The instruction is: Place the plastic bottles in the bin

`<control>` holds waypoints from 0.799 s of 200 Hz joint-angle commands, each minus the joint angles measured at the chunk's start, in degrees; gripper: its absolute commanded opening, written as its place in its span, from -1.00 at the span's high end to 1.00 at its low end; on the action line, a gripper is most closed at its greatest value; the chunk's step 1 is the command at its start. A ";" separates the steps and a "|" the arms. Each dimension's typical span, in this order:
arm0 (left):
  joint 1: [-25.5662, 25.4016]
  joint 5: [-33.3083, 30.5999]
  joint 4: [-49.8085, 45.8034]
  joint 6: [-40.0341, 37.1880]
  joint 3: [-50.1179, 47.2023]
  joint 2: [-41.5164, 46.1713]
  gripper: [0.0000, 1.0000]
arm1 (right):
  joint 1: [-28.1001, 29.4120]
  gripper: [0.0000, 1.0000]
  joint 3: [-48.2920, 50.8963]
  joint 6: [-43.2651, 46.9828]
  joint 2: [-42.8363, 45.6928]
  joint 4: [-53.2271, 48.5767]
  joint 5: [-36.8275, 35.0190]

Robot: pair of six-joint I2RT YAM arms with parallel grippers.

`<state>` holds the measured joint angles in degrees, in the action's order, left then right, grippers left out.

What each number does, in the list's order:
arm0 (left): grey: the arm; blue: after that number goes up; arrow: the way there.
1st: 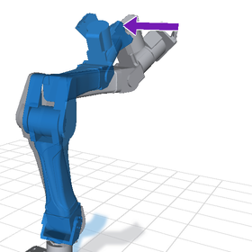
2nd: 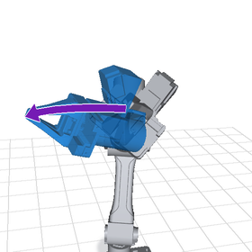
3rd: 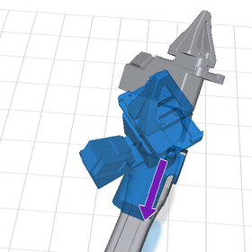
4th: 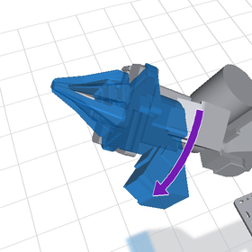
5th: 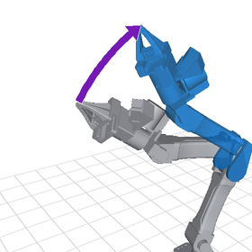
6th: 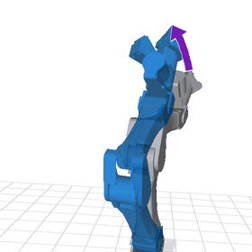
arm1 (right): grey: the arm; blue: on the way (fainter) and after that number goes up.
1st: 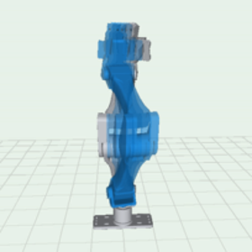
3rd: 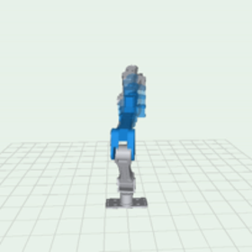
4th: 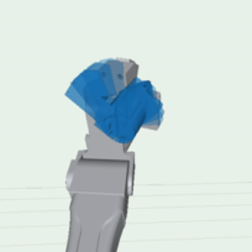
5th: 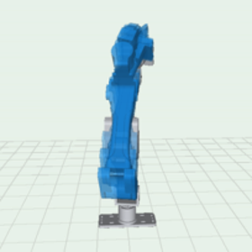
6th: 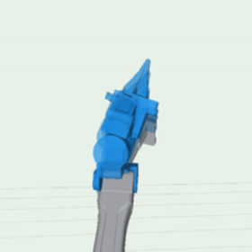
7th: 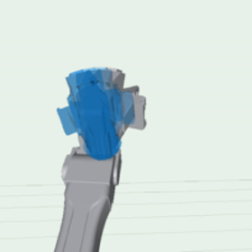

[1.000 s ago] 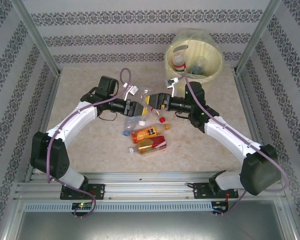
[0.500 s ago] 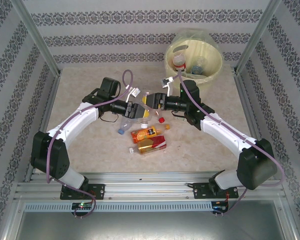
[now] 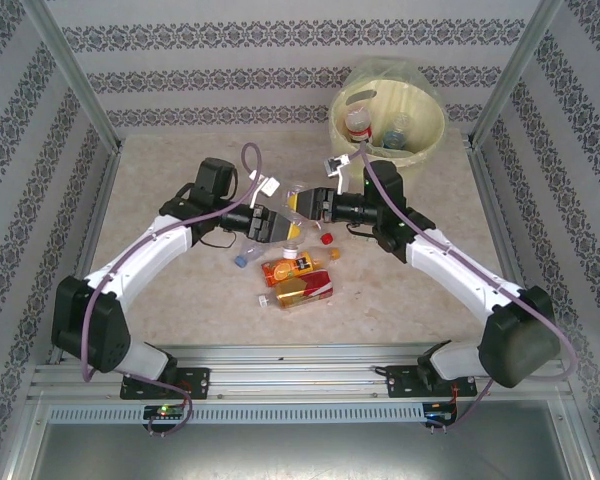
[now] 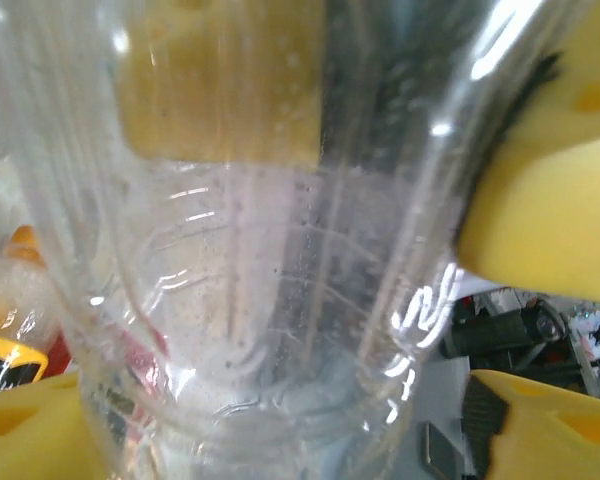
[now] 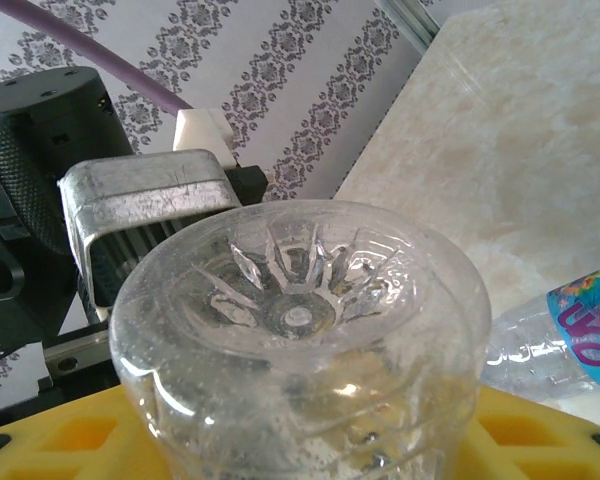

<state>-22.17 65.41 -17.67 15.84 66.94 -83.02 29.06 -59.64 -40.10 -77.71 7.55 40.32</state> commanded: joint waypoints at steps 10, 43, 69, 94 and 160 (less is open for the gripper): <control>-0.60 -2.35 13.14 3.78 -3.06 4.74 -0.97 | 0.56 -0.07 -2.42 3.76 4.50 -4.30 -2.36; -0.62 -5.67 25.95 6.77 -9.17 10.08 -1.00 | 0.29 -0.07 -4.46 8.56 8.86 -12.98 -7.49; -0.63 -8.33 36.62 9.75 -13.63 13.52 -1.00 | 0.30 -0.07 -7.55 12.84 11.86 -20.46 -12.53; -0.60 -10.71 42.96 11.11 -16.52 16.42 -1.00 | 0.16 -0.07 -11.64 17.07 13.92 -27.83 -18.40; -0.64 -12.30 46.63 11.19 -18.25 21.14 -1.00 | -1.55 -0.04 -24.71 28.00 14.06 -38.55 -37.95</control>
<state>-22.17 53.65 23.51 26.44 49.34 -64.10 28.93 -79.02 -18.59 -63.57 -26.06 13.47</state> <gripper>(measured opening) 0.998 0.533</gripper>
